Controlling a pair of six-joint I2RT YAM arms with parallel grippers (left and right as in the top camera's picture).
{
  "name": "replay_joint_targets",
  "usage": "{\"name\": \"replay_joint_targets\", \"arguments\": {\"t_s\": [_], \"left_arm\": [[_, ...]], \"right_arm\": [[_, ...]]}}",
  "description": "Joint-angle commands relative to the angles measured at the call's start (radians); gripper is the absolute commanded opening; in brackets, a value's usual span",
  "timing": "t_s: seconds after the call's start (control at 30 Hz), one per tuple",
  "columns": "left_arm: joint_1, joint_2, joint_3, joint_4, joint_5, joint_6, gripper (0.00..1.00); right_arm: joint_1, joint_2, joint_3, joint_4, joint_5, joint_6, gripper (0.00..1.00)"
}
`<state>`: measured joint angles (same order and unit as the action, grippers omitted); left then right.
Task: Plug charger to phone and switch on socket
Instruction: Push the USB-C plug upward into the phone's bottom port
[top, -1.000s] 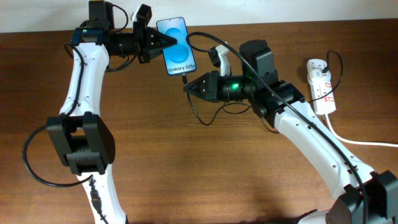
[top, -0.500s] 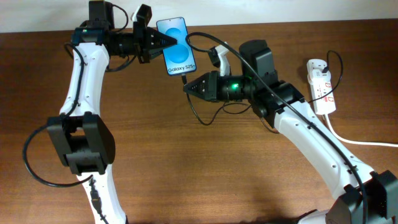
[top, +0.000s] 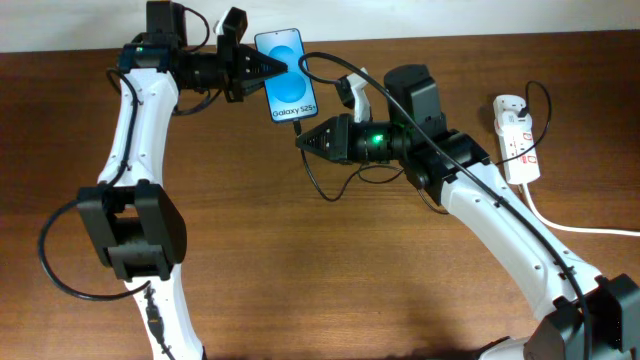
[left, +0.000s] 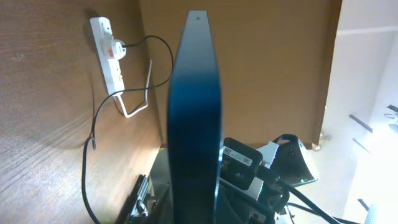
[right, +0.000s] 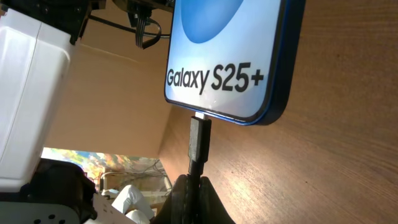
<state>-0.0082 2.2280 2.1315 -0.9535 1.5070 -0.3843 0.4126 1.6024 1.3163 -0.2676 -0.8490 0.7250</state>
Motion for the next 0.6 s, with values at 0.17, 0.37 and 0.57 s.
{"name": "replay_joint_targets", "arguments": {"t_s": [0.17,0.37,0.57], "left_arm": [[-0.005,-0.002,0.009,0.001,0.061,0.005,0.0],[-0.005,-0.002,0.009,0.001,0.061,0.005,0.0],[-0.016,-0.002,0.009,0.001,0.061,0.005,0.0]], "right_arm": [[-0.01,0.009,-0.006,0.043,0.024,-0.01,0.04],[-0.01,0.009,-0.006,0.066,0.024,-0.009,0.04],[-0.01,0.01,-0.006,0.068,0.048,-0.004,0.04]]}}
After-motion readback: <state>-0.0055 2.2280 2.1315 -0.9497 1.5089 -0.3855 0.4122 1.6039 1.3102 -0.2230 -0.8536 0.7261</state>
